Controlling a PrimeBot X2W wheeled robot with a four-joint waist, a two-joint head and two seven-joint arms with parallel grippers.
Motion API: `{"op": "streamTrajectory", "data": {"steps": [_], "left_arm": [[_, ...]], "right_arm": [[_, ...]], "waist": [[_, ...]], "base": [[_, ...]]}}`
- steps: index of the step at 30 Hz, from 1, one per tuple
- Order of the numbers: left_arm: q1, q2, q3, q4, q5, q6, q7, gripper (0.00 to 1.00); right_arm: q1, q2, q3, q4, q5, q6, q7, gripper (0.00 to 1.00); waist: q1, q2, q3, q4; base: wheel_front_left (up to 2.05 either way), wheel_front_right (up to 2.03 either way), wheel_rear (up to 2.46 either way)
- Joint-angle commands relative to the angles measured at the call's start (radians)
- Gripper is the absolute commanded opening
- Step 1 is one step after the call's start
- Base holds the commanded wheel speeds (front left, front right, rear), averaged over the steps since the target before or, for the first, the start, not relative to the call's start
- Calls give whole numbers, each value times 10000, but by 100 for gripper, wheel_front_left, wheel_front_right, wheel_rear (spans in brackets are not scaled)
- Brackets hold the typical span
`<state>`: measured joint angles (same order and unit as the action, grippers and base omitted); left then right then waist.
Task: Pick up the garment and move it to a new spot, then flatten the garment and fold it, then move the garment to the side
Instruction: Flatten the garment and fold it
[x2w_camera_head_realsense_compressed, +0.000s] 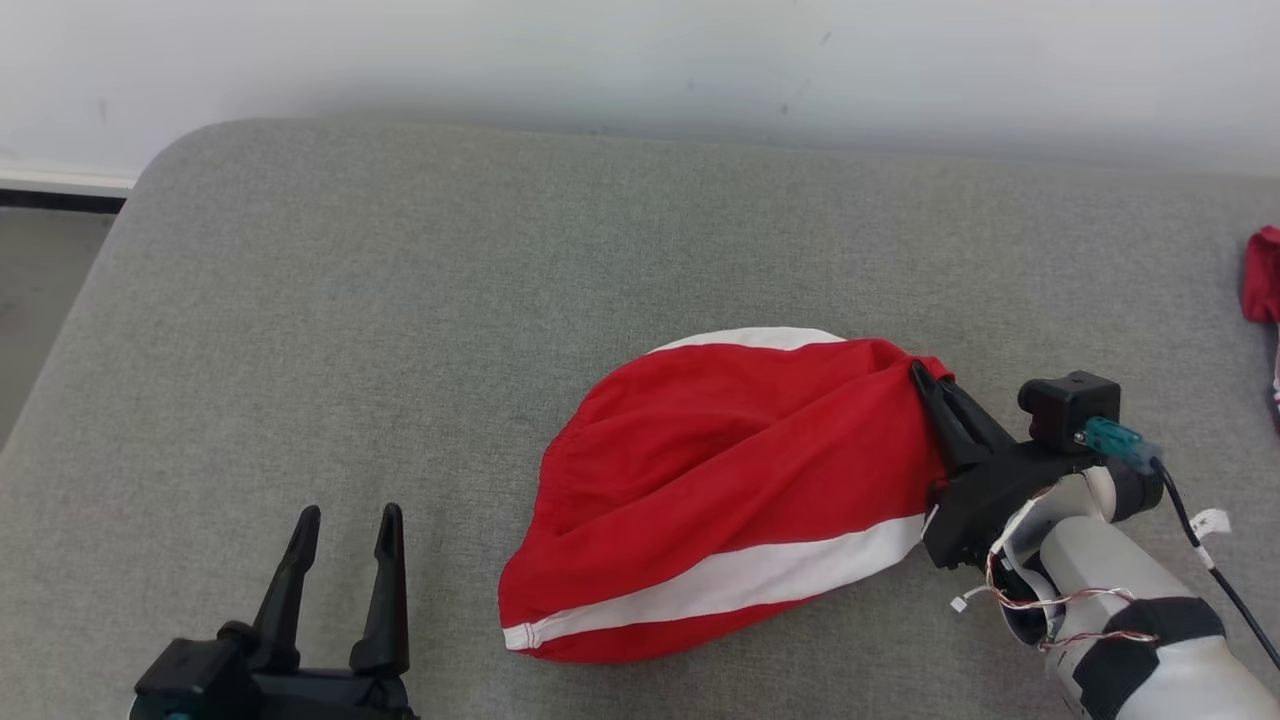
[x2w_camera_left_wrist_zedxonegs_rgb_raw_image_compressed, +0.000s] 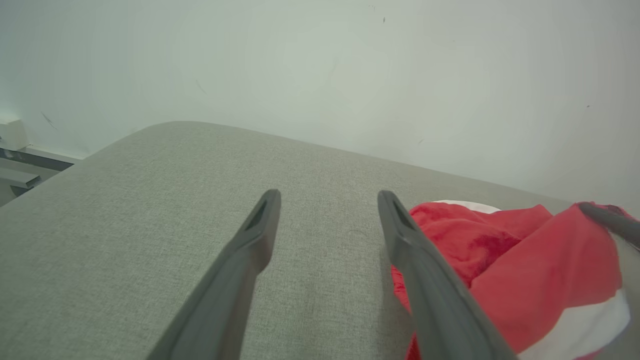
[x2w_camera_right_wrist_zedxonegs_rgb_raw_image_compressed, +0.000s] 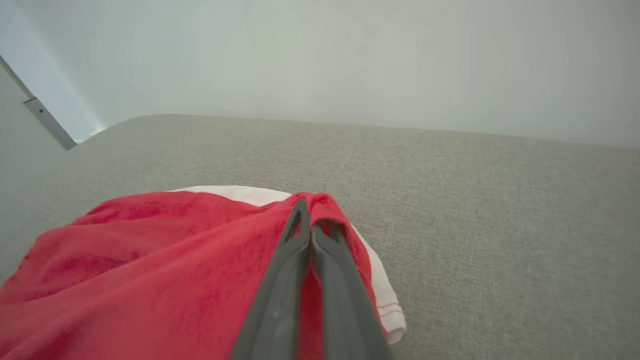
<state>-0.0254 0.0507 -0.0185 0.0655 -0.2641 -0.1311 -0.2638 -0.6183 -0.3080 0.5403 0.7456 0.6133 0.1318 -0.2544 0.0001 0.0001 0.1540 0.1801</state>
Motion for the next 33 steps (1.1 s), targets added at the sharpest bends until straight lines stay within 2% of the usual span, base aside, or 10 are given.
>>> {"op": "streamTrajectory", "data": {"steps": [1, 3, 5, 6, 7, 12, 16, 20, 23, 33], "left_arm": [[-194, -4, -66, 51, -80, 16, -3, 100], [-275, -3, -129, 94, -99, 16, -3, 100], [-352, -3, -183, 121, -78, 16, -3, 100], [-363, -3, -199, 132, -66, 16, -3, 100], [-357, -1, -200, 143, -59, 16, -3, 100], [-288, -3, -145, 177, 15, 16, -3, 100], [-190, -1, -82, 215, 76, 16, -3, 100], [-86, -1, 19, 204, 96, 16, -3, 100], [39, -2, 167, 164, 160, 16, -3, 100], [361, 0, 331, 164, 344, 16, -3, 100]], "right_arm": [[-274, 89, 113, 665, 23, -29, 28, 0], [-477, 278, 245, 1257, 148, -30, 13, 0], [-621, 343, 392, 1748, 216, -29, 1, 44], [-678, 380, 476, 1904, 273, -30, -15, 96], [-708, 410, 550, 2015, 345, -29, -30, 100], [-643, 311, 717, 1899, 524, -29, -113, 100], [-104, -126, 322, 868, 376, -30, -105, 100], [767, -512, -433, -386, 176, -29, -95, 100], [1798, -700, -1371, -1540, -271, -29, -93, 100], [4227, -410, -3246, -4183, -1630, -29, -94, 100]], "waist": [[-1, -1, 98, 55], [-1, -1, 122, 50], [-1, -1, 127, 20], [-1, -1, 124, -13], [-1, -1, 113, -56], [-1, -1, 29, -288], [-1, -1, -104, -531], [-1, -1, -272, -768], [-1, -1, -444, -1042], [-1, -1, -853, -1371]], "base": [[0, 0, 0], [0, 0, 0], [0, 0, 0], [0, 0, 0], [0, 0, 0], [0, 0, 0], [0, 0, 0], [0, 0, 0], [0, 0, 0], [0, 0, 0]]}}
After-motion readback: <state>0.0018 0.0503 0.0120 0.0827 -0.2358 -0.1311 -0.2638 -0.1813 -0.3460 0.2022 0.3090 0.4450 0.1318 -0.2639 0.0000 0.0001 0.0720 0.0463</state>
